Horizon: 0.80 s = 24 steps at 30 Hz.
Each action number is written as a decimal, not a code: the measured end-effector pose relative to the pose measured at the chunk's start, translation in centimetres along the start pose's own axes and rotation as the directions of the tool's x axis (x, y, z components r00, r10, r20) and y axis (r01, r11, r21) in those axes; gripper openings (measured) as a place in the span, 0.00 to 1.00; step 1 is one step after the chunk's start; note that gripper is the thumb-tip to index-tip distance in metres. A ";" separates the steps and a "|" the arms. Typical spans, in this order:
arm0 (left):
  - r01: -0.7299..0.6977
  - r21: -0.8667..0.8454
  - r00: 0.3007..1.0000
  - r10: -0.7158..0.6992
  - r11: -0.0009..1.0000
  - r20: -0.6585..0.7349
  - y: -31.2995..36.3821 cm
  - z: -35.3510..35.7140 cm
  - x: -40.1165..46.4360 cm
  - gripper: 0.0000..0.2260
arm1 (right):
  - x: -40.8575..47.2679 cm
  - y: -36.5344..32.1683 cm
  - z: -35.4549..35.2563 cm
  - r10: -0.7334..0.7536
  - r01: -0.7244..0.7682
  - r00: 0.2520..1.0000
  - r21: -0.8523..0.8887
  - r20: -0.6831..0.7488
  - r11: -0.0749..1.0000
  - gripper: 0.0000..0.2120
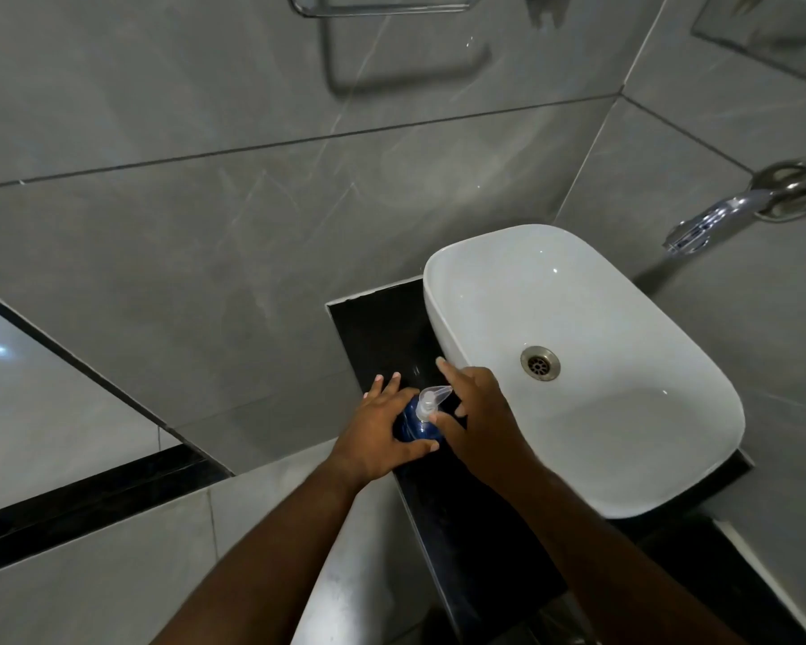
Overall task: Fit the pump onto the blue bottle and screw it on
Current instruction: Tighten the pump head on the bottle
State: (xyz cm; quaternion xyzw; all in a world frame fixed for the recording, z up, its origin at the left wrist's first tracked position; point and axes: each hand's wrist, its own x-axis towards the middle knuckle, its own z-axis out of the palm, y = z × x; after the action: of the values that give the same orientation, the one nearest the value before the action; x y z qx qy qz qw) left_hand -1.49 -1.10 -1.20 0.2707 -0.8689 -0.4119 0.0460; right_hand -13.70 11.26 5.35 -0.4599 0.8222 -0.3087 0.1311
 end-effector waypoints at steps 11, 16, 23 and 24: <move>0.019 0.010 1.000 -0.019 1.000 -0.010 0.0 0.3 0.0 0.35 | 2.2 -1.4 0.1 0.265 -0.257 0.964 -0.264 -0.006 0.930 0.25; 0.021 0.026 1.000 -0.021 0.999 0.003 -0.1 0.4 0.0 0.38 | 3.7 -2.9 -0.6 0.250 -0.150 0.907 -0.294 0.340 0.944 0.19; 0.001 0.075 1.000 -0.001 0.997 -0.004 -0.4 0.6 0.1 0.39 | 4.8 -1.9 -0.7 0.268 -0.016 0.783 -0.413 0.561 0.911 0.30; -0.007 0.081 1.000 0.007 0.997 -0.002 -0.4 0.6 0.1 0.39 | 4.6 -1.7 -0.6 0.261 -0.026 0.788 -0.394 0.557 0.919 0.30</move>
State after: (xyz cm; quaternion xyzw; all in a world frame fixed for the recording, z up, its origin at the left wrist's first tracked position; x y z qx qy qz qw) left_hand -1.60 -1.00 -1.92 0.2696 -0.8859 -0.3757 0.0373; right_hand -15.37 6.97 7.19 -0.4844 0.8140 0.0220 0.3198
